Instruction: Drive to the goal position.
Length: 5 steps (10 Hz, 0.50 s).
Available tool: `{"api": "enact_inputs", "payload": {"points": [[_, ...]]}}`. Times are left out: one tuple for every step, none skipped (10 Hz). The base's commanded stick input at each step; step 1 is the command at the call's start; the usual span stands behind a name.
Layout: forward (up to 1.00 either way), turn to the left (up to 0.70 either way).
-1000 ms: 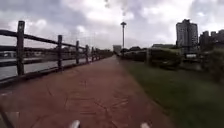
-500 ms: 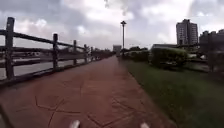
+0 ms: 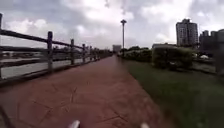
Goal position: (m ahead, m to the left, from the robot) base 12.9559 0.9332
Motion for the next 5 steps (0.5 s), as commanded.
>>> {"api": "enact_inputs", "payload": {"points": [[0.7,0.0],[0.7,0.0],[0.7,0.0],[0.7,0.0],[0.7,0.0]]}}
